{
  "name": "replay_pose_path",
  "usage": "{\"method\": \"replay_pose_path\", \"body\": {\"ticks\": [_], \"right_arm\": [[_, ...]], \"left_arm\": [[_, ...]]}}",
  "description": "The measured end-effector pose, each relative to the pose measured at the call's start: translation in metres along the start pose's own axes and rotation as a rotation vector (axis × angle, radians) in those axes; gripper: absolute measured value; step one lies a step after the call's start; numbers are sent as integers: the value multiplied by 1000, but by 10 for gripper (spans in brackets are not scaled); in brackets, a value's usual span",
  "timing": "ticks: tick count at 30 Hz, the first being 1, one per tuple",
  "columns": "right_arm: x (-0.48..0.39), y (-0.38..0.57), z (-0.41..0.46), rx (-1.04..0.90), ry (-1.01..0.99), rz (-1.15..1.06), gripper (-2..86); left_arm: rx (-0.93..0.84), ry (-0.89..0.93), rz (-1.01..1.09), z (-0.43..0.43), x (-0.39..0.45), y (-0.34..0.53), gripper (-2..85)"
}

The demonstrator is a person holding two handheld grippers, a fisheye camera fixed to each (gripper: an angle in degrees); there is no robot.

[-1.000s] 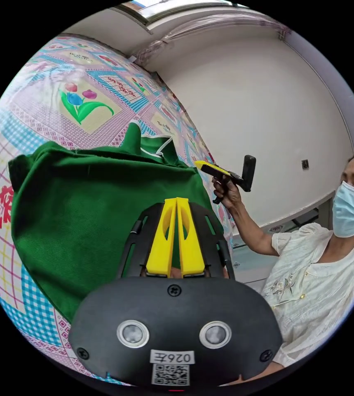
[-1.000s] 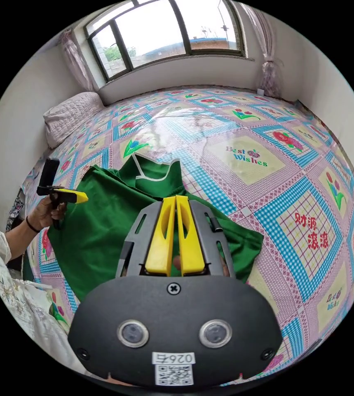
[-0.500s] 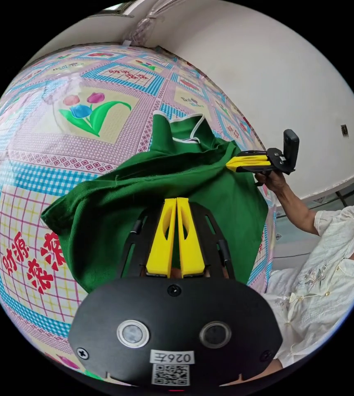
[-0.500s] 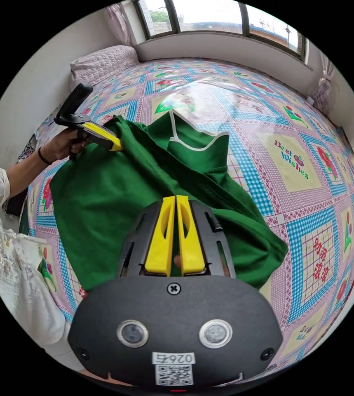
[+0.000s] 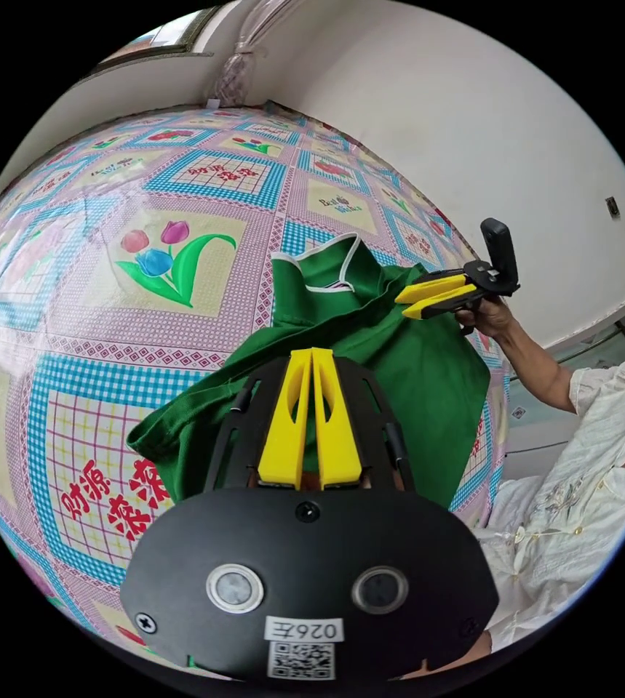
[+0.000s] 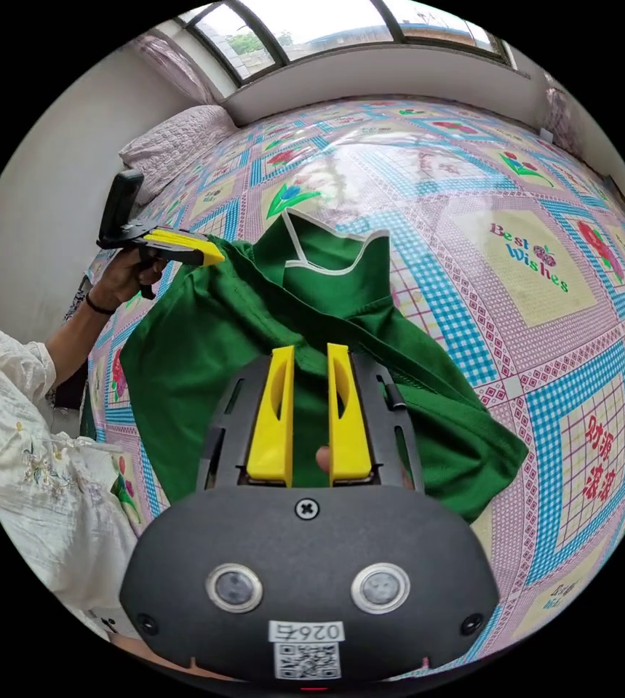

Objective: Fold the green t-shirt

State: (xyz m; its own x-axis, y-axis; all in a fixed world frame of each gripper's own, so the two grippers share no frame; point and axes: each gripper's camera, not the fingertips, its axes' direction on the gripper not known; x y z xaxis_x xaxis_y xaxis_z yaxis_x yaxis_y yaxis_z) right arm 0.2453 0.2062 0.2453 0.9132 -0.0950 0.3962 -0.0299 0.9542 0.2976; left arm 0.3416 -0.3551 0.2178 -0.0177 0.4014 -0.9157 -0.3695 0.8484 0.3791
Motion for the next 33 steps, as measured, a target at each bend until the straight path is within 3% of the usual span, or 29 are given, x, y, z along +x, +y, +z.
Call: {"method": "replay_pose_path", "body": {"ticks": [3,5,10,12,16,24,28,33], "right_arm": [[-5,-2,7,-29,56,-21,-5],[-9,0,-4,8,78,-13,-10],[-16,5,-52,219,109,11,-6],[-13,0,-56,261,125,19,2],[5,-21,-19,50,130,51,35],[-9,13,-64,286,152,182,-5],[24,-20,-33,183,138,233,-9],[36,-47,-53,211,194,274,-9]], "left_arm": [[-107,11,3,15,-4,-3,-10],[-52,-15,26,1,4,2,-10],[305,-92,23,-78,19,35,-10],[356,-124,-8,-90,13,43,-10],[317,-91,-55,-94,3,56,-10],[315,-26,-8,-88,30,85,-10],[123,-42,-125,-63,9,68,-10],[201,-88,-162,-106,9,80,-10]]}}
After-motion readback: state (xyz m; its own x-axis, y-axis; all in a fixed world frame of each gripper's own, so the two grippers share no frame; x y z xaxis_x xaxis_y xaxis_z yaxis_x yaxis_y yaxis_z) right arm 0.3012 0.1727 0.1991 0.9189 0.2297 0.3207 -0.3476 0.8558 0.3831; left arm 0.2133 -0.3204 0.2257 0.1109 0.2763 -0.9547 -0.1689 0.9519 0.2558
